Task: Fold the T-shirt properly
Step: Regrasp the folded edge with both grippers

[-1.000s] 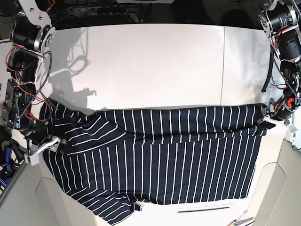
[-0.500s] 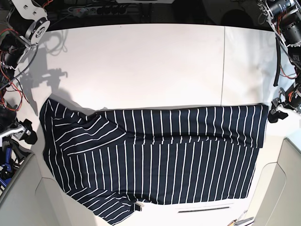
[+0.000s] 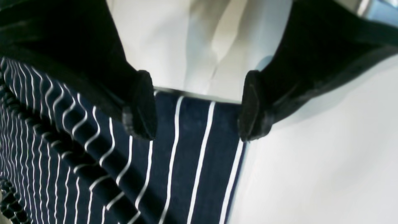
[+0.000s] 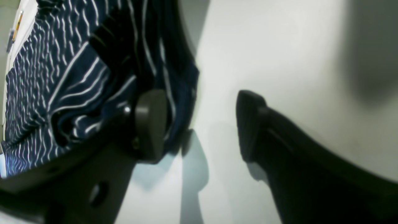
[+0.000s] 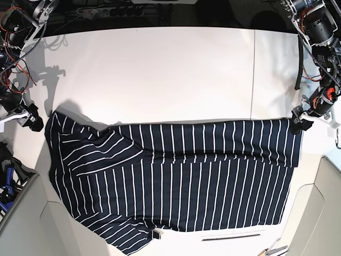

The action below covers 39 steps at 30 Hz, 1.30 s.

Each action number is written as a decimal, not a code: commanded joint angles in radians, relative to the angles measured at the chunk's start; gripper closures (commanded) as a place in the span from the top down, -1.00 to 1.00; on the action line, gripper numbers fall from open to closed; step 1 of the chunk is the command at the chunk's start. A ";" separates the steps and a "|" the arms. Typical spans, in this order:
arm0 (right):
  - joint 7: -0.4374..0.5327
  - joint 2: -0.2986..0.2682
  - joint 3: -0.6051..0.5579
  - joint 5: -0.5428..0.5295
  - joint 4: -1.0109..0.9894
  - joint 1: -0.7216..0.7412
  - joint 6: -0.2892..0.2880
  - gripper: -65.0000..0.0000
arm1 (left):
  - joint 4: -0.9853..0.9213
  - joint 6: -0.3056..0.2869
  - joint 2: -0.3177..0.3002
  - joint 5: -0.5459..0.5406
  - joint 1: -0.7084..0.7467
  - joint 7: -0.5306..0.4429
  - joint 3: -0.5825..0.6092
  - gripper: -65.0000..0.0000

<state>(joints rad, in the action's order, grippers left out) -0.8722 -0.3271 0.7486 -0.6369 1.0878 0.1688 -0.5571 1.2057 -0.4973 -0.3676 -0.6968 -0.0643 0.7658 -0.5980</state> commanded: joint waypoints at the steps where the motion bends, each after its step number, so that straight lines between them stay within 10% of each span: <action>1: 0.015 -0.019 0.000 -0.037 0.005 0.017 -0.007 0.09 | 0.006 0.008 -0.016 0.004 -0.015 -0.014 -0.005 0.38; 22: 0.087 0.093 -0.136 -0.025 -0.013 0.025 -0.008 0.09 | -0.117 0.006 0.019 0.021 -0.016 -0.046 -0.002 0.37; 29: 0.087 0.092 -0.136 -0.006 -0.013 0.024 -0.008 -0.85 | -0.117 -0.002 0.018 0.021 -0.016 -0.067 -0.002 -0.95; 39: 0.051 0.090 -0.135 -0.029 -0.002 0.024 -0.027 -1.00 | -0.072 -0.077 -0.004 -0.017 -0.016 -0.023 -0.003 -1.00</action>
<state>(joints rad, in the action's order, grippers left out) -0.8253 -0.2218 0.6128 -0.6476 1.0672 0.1791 -0.5701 1.1179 -0.5686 -0.3531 -0.7120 -0.0696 0.7456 -0.6014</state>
